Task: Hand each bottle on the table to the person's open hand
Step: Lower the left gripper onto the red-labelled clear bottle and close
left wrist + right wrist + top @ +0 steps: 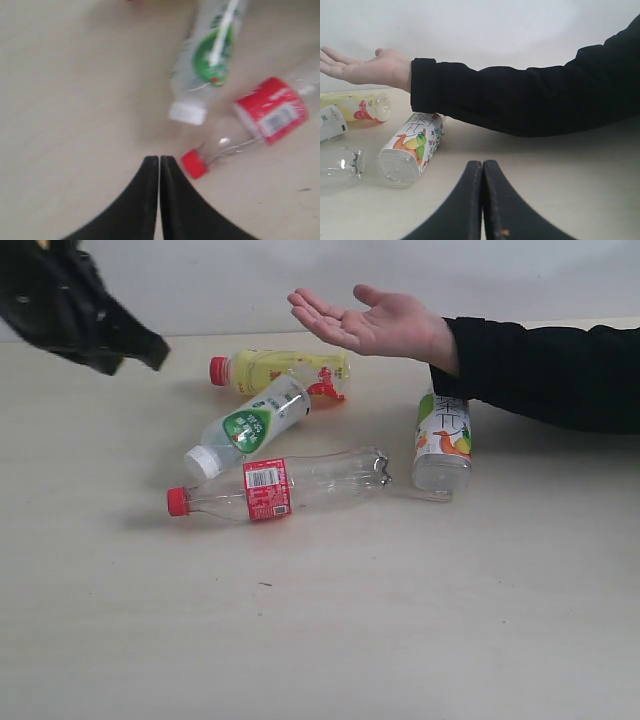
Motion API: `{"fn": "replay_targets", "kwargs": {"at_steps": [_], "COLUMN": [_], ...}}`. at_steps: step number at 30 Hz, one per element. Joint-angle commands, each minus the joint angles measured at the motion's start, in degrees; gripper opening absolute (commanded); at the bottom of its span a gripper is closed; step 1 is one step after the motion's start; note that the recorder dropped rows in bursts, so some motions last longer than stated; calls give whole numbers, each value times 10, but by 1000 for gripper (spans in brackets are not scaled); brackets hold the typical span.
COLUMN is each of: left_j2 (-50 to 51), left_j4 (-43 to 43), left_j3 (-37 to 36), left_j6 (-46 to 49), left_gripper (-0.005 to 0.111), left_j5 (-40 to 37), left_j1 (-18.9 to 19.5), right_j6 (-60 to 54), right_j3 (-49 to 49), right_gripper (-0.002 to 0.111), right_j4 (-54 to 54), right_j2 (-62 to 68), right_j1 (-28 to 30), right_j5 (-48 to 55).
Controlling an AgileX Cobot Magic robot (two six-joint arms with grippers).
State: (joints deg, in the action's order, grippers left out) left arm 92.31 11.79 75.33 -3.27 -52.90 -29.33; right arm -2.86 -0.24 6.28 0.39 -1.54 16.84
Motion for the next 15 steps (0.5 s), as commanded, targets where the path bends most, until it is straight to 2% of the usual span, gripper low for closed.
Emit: {"fn": "replay_targets", "kwargs": {"at_steps": [1, 2, 3, 4, 5, 8, 12, 15], "left_j2": [75, 93, 125, 155, 171, 231, 265, 276], "left_j4": [-72, -83, -84, -81, -80, -80, -79, -77], "left_j3": [77, 92, 117, 142, 153, 181, 188, 188], "left_j6": [107, 130, 139, 157, 173, 247, 332, 360], "left_gripper": [32, 43, 67, 83, 84, 75, 86, 86], "left_j5": [-26, -28, -28, -27, -27, -27, -12, 5], "left_j1": [-113, -128, -151, -163, -166, -170, -168, -167], "right_j6": [-1, -1, -1, -1, -1, -1, -1, -1], "right_j3": [2, 2, 2, 2, 2, 2, 2, 2], "right_gripper": [0, 0, 0, 0, 0, 0, 0, 0], "right_j4": [-2, -2, -2, -2, -2, -2, -2, -2], "right_j2": [-4, -4, -4, -4, -4, -4, -4, -4], "right_j1": [2, 2, 2, 2, 2, 2, 2, 2], "right_j5": [-3, -3, -3, -3, -3, -3, -3, -3]}}
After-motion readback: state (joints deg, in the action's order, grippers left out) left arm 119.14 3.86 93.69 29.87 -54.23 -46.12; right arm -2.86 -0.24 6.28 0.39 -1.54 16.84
